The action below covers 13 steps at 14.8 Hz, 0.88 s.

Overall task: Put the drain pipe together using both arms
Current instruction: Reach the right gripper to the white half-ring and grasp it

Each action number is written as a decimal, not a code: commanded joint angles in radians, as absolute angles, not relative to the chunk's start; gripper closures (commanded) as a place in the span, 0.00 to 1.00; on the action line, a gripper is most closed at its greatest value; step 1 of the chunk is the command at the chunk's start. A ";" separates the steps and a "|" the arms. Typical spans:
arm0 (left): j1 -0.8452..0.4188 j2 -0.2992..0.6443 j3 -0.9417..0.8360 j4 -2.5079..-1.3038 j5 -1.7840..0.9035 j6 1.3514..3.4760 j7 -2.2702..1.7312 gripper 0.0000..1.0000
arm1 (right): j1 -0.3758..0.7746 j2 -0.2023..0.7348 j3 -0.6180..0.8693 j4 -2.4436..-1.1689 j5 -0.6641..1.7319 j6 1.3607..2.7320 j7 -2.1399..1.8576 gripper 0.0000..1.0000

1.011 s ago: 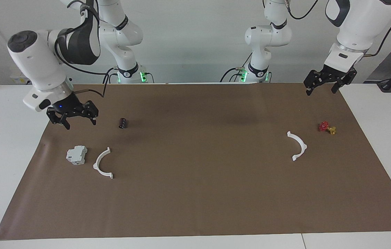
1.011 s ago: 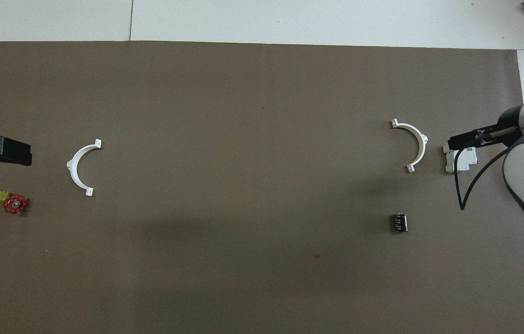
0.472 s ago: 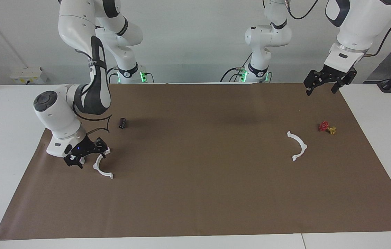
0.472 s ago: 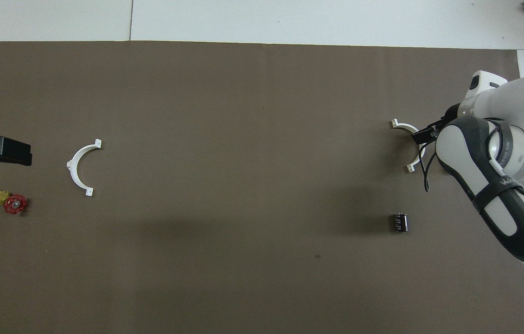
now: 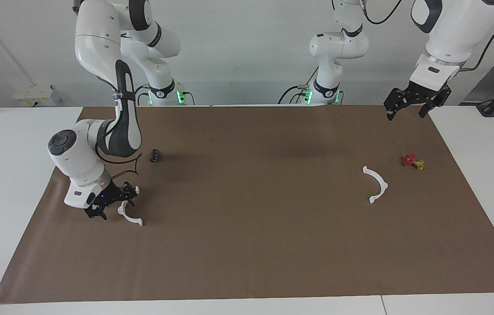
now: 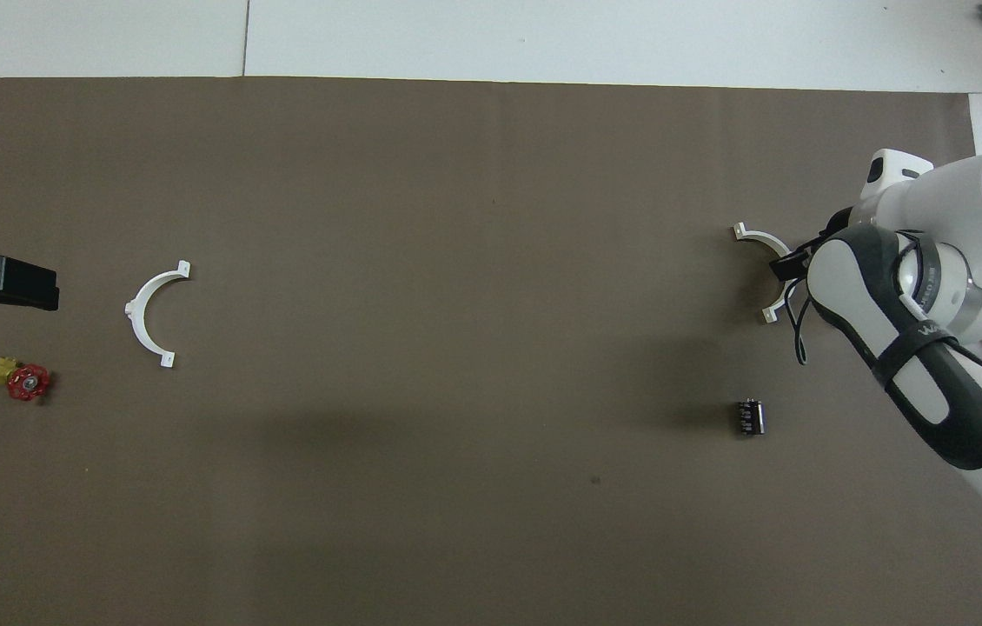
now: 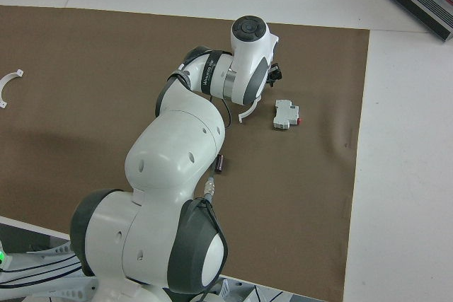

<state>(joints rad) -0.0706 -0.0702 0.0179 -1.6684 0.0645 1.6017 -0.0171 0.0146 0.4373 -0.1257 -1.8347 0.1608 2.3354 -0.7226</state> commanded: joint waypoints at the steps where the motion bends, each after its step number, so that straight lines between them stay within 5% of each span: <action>1: -0.055 -0.100 0.009 -1.703 0.048 1.626 -0.002 0.00 | 0.002 0.416 -0.117 -1.882 0.190 2.358 -0.762 0.19; 5: -0.055 -0.100 0.009 -1.703 0.048 1.626 -0.002 0.00 | -0.001 0.423 -0.117 -1.897 0.190 2.393 -0.764 0.43; 7: -0.055 -0.100 0.009 -1.703 0.048 1.626 -0.002 0.00 | 0.000 0.423 -0.115 -1.898 0.190 2.387 -0.749 1.00; 13: -0.055 -0.100 0.009 -1.703 0.048 1.626 -0.002 0.00 | 0.040 0.390 -0.118 -1.853 0.170 2.309 -0.550 1.00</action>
<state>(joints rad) -0.0706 -0.0702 0.0179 -1.6684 0.0645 1.6035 -0.0171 0.0340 0.4284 -0.1224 -1.8656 0.1630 2.3625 -0.6306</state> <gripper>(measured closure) 0.000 0.793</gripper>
